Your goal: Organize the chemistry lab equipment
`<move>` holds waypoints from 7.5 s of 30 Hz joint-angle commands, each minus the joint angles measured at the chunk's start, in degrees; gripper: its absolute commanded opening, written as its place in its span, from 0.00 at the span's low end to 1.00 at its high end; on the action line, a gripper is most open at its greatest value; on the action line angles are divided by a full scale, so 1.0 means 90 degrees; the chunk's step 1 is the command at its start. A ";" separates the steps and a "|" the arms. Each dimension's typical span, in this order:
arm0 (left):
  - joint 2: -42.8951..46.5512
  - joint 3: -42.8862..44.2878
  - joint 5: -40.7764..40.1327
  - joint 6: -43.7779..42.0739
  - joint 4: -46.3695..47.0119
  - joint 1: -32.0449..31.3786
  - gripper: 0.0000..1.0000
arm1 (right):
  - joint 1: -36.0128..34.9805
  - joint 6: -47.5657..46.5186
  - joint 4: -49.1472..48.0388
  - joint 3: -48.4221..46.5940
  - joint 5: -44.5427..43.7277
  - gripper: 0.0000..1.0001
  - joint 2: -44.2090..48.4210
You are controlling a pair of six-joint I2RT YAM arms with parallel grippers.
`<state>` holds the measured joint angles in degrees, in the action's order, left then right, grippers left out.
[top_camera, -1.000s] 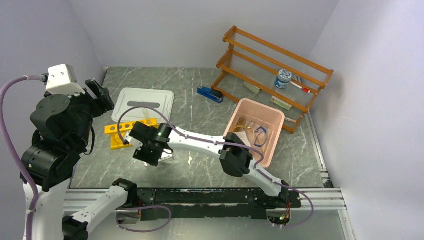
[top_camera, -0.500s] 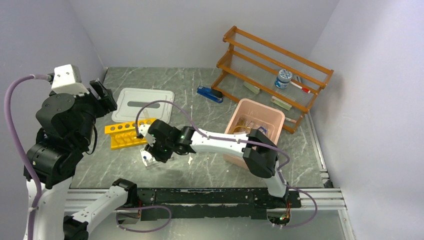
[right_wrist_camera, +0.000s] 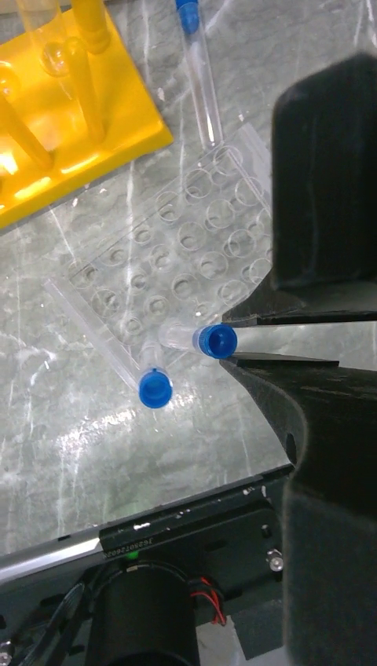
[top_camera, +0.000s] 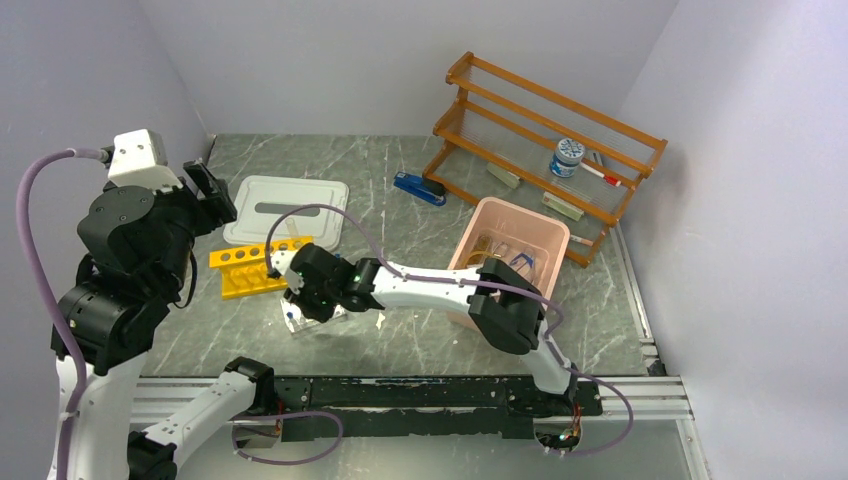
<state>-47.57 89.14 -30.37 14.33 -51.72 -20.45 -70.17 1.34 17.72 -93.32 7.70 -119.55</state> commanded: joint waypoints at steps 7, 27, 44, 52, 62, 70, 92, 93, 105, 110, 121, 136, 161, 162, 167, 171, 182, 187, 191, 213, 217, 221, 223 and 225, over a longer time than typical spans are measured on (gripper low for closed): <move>0.0022 -0.0068 0.0025 -0.0046 0.0197 -0.0033 0.75 | -0.0006 -0.0338 -0.0210 -0.0374 0.0076 0.21 -0.0286; 0.0088 -0.0159 -0.0034 -0.0068 0.0208 -0.0033 0.75 | -0.0094 -0.0765 -0.0747 0.0004 0.0325 0.28 -0.0119; 0.0091 -0.0171 -0.0028 -0.0091 0.0210 -0.0033 0.75 | -0.0081 -0.0353 -0.0884 0.0445 -0.0006 0.60 0.0444; 0.0100 -0.0168 -0.0015 -0.0098 0.0227 -0.0033 0.75 | -0.0055 -0.0550 -0.0813 0.0953 0.0231 0.43 0.0651; 0.0101 -0.0177 -0.0030 -0.0100 0.0219 -0.0033 0.75 | -0.0050 -0.0595 -0.0619 0.0274 -0.0273 0.15 0.0054; 0.0129 -0.0202 -0.0043 -0.0097 0.0217 -0.0033 0.75 | -0.0039 -0.0628 -0.0682 0.0130 0.0106 0.12 0.0023; 0.0159 -0.0290 -0.0026 -0.0093 0.0237 -0.0033 0.75 | 0.0284 0.0216 -0.1029 0.0945 -0.0266 0.27 0.1127; 0.0159 -0.0302 -0.0007 -0.0094 0.0243 -0.0033 0.75 | 0.0353 0.0417 -0.1110 0.1073 -0.0364 0.30 0.1250; 0.0094 -0.0332 0.0204 0.0034 0.0242 -0.0033 0.76 | 0.1122 0.3276 -0.0456 0.0755 -0.2806 0.54 0.0493; 0.0058 -0.0403 0.0220 0.0043 0.0172 -0.0033 0.76 | 0.1165 0.3449 -0.0253 -0.0075 -0.3169 0.60 -0.0335; 0.0559 -0.1759 0.0506 0.0218 0.0307 -0.0033 0.74 | 0.1147 0.3263 -0.0254 -0.1163 -0.3281 0.57 -0.1443; 0.0949 -0.2629 0.1033 0.0594 0.0332 -0.0033 0.72 | 0.1073 0.3406 0.0230 -0.1362 -0.3691 0.26 -0.1900; 0.0841 -0.4132 0.4961 0.1278 0.2366 -0.0033 0.84 | 0.1690 0.3034 -0.2989 0.2291 -0.1976 0.11 0.2268; 0.0802 -0.4195 0.5187 0.1333 0.2611 -0.0033 0.88 | 0.1706 0.3143 -0.3149 0.2408 -0.1830 0.11 0.2497; 0.0617 -0.4264 0.5841 0.1488 0.3214 -0.0033 0.90 | 0.1705 0.3655 -0.3892 0.2949 -0.1266 0.11 0.3562; 0.0506 -0.4385 0.6467 0.1985 0.3754 -0.0032 0.86 | 0.1717 0.4035 -0.4293 0.3243 -0.0926 0.11 0.4109; 0.0302 -0.5005 0.7623 0.3527 0.5635 -0.0033 0.55 | 0.1716 0.4522 -0.4711 0.3621 -0.0454 0.11 0.4602; 0.0387 -0.5165 0.7909 0.3585 0.6156 -0.0033 0.35 | 0.1713 0.4555 -0.4644 0.3637 -0.0350 0.12 0.4647; 0.0284 -0.5170 0.8086 0.3581 0.6213 -0.0038 0.12 | 0.1722 0.4486 -0.4501 0.3598 -0.0362 0.12 0.4678; -0.0120 -0.4074 0.8110 -0.0816 0.3711 -0.0075 0.05 | 0.1841 0.3516 -0.1549 0.2333 0.0132 0.38 0.4915; 0.0021 -0.4220 0.8230 -0.0834 0.3816 -0.0167 0.05 | 0.1847 0.3439 -0.1622 0.2331 0.0333 0.40 0.4873; 0.0106 -0.4207 0.8091 -0.0904 0.3733 -0.0196 0.05 | 0.1841 0.3407 -0.1627 0.2234 0.0384 0.40 0.4723; 0.0114 -0.4215 0.8077 -0.0903 0.3736 -0.0199 0.05 | 0.1847 0.3402 -0.1601 0.2180 0.0371 0.38 0.4636; 0.0110 -0.4235 0.8138 -0.0889 0.3746 -0.0208 0.05 | 0.1841 0.3405 -0.1665 0.2210 0.0423 0.34 0.4625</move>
<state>-47.03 50.83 41.67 7.90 -17.87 -21.89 -53.91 32.91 3.16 -71.88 10.15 -77.21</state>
